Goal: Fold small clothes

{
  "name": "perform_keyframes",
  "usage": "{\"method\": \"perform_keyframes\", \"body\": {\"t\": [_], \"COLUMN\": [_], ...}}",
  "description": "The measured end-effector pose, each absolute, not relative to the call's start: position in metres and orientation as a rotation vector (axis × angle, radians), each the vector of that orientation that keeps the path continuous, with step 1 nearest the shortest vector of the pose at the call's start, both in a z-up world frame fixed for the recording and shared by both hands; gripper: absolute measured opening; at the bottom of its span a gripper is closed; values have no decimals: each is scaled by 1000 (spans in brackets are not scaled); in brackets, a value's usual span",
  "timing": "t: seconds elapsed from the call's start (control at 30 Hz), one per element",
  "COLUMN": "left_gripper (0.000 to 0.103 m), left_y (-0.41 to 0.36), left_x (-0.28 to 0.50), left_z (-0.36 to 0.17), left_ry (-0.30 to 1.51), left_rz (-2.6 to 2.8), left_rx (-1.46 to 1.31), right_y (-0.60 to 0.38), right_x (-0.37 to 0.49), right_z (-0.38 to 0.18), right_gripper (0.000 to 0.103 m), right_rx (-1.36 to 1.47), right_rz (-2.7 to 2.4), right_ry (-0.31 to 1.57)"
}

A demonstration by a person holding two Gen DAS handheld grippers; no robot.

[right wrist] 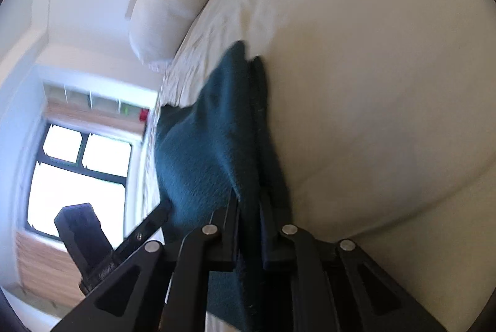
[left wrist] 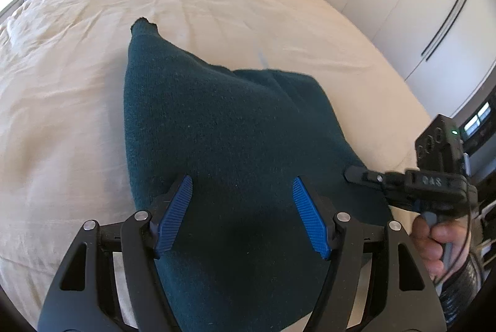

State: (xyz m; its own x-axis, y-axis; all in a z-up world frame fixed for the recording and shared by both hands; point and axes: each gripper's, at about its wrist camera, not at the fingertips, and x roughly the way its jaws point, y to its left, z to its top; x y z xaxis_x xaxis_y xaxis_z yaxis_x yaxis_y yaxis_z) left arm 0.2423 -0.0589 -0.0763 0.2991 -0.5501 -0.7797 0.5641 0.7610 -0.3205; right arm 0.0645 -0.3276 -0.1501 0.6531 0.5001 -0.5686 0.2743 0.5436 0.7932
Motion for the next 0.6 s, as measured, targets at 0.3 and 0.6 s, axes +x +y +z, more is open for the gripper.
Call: {"method": "perform_keyframes", "body": {"t": [0.3, 0.6], "left_gripper": [67, 67], "left_y": [-55, -48], "left_x": [237, 239], "left_z": [-72, -77], "left_ry": [1020, 1004], "left_rz": [-726, -767], "left_rx": [9, 6], "right_y": [-303, -329], "right_x": [52, 48], "right_z": [-141, -169], "right_gripper": [7, 6], "right_rx": [865, 980], "right_rz": [129, 181], "right_ry": [960, 913]}}
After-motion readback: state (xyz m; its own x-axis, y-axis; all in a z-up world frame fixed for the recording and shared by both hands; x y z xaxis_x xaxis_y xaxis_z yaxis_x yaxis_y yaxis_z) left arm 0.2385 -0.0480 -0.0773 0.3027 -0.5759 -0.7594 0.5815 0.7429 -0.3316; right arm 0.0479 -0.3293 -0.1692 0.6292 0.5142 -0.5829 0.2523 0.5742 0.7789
